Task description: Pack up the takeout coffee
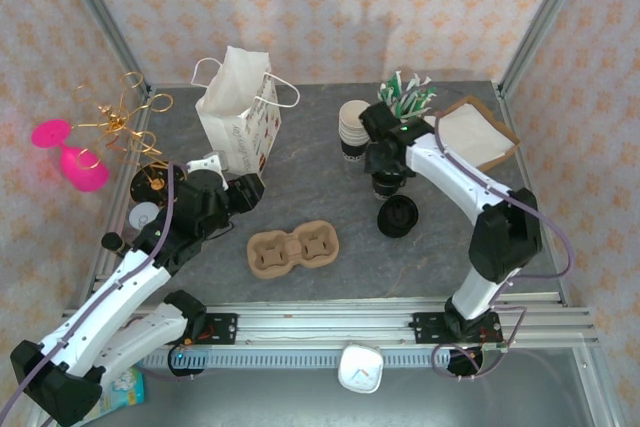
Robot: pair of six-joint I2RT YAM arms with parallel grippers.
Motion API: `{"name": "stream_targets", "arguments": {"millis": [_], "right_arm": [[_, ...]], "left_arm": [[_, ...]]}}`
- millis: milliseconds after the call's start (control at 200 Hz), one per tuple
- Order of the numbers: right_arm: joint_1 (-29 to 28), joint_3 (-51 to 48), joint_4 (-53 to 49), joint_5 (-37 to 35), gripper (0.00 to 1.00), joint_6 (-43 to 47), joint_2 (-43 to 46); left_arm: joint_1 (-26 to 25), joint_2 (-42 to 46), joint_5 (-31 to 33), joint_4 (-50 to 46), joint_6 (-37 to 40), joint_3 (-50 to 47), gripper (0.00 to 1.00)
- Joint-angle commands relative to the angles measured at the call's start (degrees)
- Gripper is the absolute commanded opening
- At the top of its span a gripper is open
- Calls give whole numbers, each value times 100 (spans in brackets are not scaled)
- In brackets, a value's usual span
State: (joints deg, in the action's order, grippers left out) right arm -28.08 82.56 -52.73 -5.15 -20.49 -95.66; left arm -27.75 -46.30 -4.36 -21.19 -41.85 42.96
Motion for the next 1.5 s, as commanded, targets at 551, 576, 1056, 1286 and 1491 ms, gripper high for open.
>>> {"name": "stream_targets", "arguments": {"millis": [551, 576, 1056, 1286, 1491], "right_arm": [[1104, -838, 808, 332, 72, 265, 233], [1105, -821, 800, 351, 72, 263, 244], [993, -456, 485, 452, 89, 324, 361], [717, -18, 43, 120, 93, 276, 469], [-140, 656, -630, -267, 94, 50, 555]], "left_arm": [[-348, -318, 80, 284, 256, 211, 47], [-347, -307, 89, 282, 263, 206, 48], [-348, -251, 278, 133, 317, 302, 49], [-345, -159, 386, 6, 368, 402, 49], [-351, 112, 646, -479, 457, 579, 50]]}}
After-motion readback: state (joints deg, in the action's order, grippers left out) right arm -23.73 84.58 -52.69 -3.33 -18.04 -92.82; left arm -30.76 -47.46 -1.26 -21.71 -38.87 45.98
